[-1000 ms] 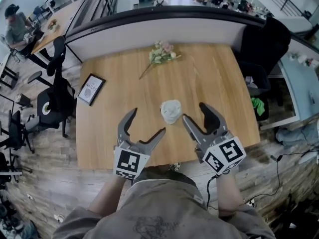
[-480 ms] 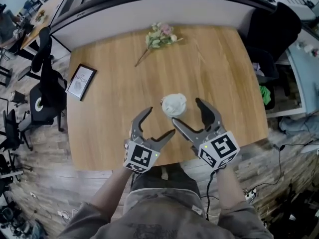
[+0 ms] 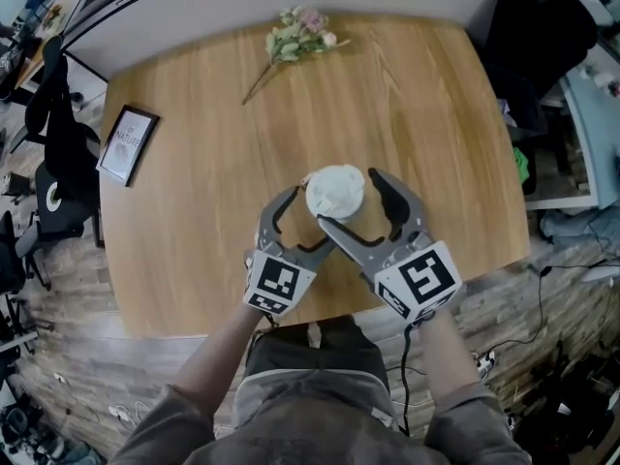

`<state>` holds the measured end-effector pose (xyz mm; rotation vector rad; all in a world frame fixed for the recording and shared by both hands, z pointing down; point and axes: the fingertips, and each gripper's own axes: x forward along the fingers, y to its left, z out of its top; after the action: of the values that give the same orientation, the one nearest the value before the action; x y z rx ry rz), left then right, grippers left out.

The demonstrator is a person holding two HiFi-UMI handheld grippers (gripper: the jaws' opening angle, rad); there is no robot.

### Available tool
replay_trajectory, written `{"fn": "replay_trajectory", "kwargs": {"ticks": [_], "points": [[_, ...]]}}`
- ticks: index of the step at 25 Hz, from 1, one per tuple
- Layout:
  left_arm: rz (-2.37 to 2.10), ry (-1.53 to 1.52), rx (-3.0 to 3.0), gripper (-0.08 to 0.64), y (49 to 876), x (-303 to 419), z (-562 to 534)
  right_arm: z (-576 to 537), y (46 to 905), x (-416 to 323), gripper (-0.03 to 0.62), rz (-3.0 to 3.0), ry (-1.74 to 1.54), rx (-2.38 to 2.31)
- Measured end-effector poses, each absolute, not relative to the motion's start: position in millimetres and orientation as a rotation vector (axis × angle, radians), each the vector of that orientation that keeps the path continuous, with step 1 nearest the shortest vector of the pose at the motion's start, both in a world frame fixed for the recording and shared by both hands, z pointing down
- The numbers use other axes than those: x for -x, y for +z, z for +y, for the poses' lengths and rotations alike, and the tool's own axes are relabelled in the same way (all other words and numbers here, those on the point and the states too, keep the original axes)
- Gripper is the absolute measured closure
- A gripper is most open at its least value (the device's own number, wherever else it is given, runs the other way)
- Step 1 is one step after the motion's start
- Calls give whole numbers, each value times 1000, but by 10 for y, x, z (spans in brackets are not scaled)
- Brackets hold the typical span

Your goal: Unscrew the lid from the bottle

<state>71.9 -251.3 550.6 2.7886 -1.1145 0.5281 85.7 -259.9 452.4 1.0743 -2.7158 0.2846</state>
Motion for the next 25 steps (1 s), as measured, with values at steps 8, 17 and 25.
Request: {"fn": "replay_trajectory", "kwargs": {"ticks": [8, 17, 25], "points": [[-1047, 498, -2818, 226, 5627, -854, -2561, -2635, 4722, -798, 188, -2699, 252, -1089], [-1014, 453, -2837, 242, 5637, -858, -2534, -2606, 4733, -802, 195, -2770, 261, -988], [-941, 443, -2879, 247, 5608, -842, -2528, -2587, 4707, -789, 195, -2895, 197, -425]]}}
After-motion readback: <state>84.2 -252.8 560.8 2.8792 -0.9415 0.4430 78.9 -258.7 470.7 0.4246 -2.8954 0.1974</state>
